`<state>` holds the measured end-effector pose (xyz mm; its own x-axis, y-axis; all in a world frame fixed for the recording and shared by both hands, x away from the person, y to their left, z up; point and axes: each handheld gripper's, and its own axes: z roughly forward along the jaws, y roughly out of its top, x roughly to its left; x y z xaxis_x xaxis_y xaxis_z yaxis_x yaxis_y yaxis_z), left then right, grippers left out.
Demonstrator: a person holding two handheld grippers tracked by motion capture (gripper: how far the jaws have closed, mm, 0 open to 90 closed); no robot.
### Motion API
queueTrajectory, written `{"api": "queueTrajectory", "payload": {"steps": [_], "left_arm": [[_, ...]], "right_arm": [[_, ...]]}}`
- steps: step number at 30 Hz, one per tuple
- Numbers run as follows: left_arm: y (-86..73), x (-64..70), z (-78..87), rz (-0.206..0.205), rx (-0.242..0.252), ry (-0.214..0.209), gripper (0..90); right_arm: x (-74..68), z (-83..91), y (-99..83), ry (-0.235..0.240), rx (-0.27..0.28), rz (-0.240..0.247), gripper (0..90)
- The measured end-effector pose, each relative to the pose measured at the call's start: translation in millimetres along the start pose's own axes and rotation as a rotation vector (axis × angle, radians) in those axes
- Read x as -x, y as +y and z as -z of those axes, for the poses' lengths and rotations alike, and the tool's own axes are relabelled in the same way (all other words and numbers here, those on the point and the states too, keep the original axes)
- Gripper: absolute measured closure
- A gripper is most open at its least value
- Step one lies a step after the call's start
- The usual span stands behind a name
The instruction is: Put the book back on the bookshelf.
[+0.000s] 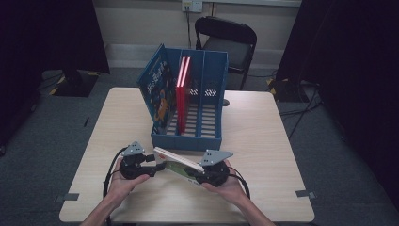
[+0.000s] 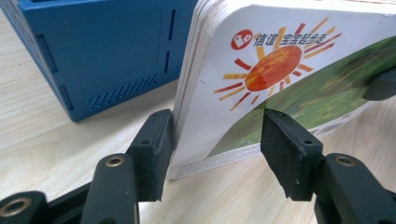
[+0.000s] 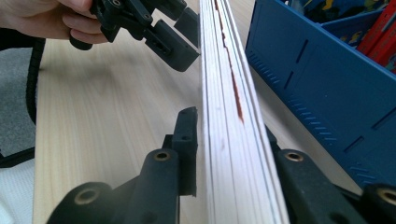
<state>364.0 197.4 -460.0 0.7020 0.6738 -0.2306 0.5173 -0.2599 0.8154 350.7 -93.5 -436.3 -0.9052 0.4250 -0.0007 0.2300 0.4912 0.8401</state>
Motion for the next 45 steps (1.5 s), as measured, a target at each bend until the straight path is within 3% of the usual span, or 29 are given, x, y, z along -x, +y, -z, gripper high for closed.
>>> {"api": "queueTrajectory", "payload": {"steps": [10, 13, 17, 20, 28, 45], "left_arm": [[1.0, 6.1, -1.8, -0.013, -0.013, -0.007, 46.0], [1.2, 7.2, -0.1, -0.019, -0.016, -0.014, 43.0], [0.5, 5.7, 6.1, -0.023, -0.033, 0.006, 36.2], [-0.6, 1.7, 10.5, 0.0, -0.028, 0.022, 34.2], [-3.0, -7.6, 20.4, 0.047, -0.03, 0.053, 24.6], [-2.7, -11.4, 24.7, 0.057, -0.04, 0.089, 20.3]], "right_arm": [[-3.5, -2.8, -0.2, -0.022, -0.011, 0.022, 76.1], [-4.7, -2.7, 0.4, -0.025, -0.017, 0.03, 76.3], [-3.4, -0.3, -0.8, -0.028, -0.019, 0.019, 76.4], [-1.7, 2.6, -2.5, -0.028, -0.019, 0.009, 76.4], [6.1, 19.9, -12.0, -0.038, -0.03, -0.039, 76.4], [14.6, 58.8, -35.3, -0.121, -0.045, -0.083, 76.5]]}}
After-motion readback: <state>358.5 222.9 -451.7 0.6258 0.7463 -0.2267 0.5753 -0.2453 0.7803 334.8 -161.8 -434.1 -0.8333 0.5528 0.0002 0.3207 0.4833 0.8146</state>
